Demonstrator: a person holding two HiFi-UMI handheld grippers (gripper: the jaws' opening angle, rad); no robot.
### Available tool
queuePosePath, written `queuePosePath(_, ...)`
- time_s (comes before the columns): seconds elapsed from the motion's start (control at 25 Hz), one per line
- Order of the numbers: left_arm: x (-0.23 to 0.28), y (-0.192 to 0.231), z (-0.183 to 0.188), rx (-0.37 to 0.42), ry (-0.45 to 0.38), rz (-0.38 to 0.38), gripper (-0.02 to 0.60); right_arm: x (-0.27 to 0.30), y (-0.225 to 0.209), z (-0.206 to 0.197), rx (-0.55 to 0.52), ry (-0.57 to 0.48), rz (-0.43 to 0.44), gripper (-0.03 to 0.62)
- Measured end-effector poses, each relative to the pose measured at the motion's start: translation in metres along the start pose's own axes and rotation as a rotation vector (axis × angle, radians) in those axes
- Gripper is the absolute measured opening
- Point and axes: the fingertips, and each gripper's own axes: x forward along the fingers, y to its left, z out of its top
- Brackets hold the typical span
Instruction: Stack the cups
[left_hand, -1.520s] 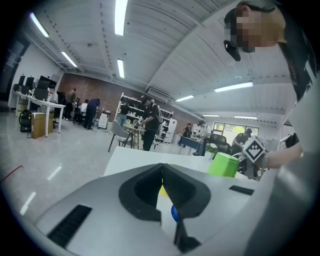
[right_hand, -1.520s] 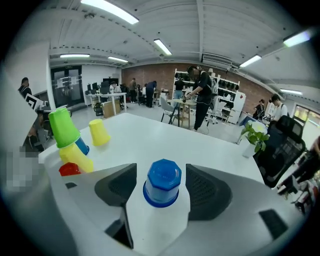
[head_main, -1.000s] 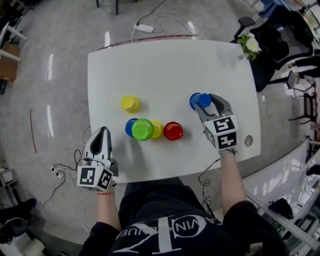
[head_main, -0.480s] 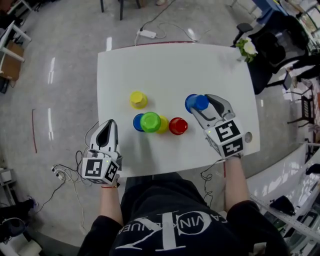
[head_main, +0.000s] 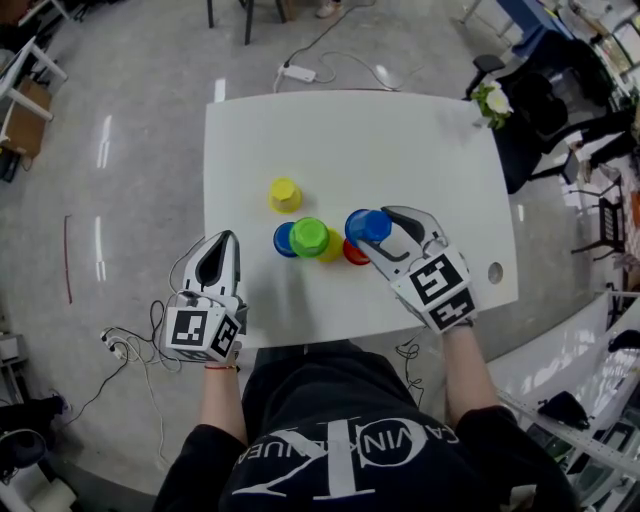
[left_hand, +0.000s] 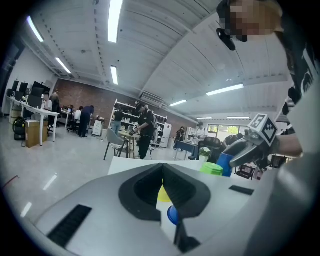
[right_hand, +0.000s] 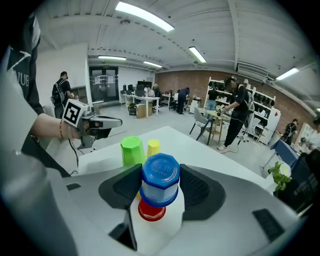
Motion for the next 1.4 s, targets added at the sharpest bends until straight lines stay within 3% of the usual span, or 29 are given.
queuePosePath(0.56, -0.005, 0.006, 0.000, -0.021, -0.001, 0.018, 0.005, 0.016, 0.031, -0.012, -0.052, 0.060, 0.076, 0.249)
queuePosePath(1.4, -0.002, 0.011, -0.008, -0.042, 0.009, 0.013, 0.005, 0.016, 0.036, -0.006, -0.038, 0.034, 0.124, 0.275)
